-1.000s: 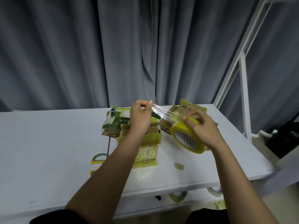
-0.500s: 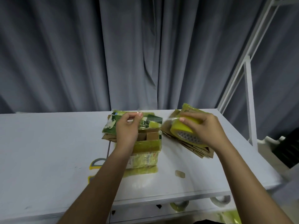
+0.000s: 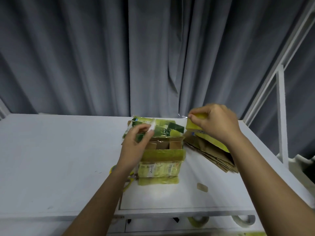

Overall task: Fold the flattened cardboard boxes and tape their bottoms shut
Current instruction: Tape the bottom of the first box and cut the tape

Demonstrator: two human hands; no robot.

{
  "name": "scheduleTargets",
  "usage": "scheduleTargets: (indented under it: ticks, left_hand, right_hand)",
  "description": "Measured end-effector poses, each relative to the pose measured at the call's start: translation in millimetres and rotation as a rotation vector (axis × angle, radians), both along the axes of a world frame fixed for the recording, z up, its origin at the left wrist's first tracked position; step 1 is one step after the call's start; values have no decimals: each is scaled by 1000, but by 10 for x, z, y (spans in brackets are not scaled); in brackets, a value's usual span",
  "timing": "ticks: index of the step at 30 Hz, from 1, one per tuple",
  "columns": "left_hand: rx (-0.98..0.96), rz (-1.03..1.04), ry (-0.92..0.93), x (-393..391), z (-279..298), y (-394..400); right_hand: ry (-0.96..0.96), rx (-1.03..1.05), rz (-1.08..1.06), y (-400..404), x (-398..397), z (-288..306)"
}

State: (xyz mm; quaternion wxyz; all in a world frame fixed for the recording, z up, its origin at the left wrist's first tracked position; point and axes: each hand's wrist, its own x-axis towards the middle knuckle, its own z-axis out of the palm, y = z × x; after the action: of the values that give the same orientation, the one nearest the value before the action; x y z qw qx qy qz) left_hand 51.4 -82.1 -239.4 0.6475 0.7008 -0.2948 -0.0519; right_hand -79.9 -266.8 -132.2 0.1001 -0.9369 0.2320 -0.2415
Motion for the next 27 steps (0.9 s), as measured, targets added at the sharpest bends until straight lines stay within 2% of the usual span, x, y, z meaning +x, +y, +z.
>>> scheduleTargets:
  ticks: [5, 10, 18, 27]
  left_hand:
    - [312, -244, -123, 186, -171, 201]
    - [294, -381, -41, 353, -229, 180]
    - [202, -251, -52, 317, -482, 3]
    - [268, -209, -196, 349, -512, -76]
  right_hand:
    - [67, -46, 36, 84, 222, 50]
    - [124, -37, 54, 138, 339, 24]
    - [187, 21, 53, 69, 342, -131]
    - [205, 161, 70, 37, 275, -168]
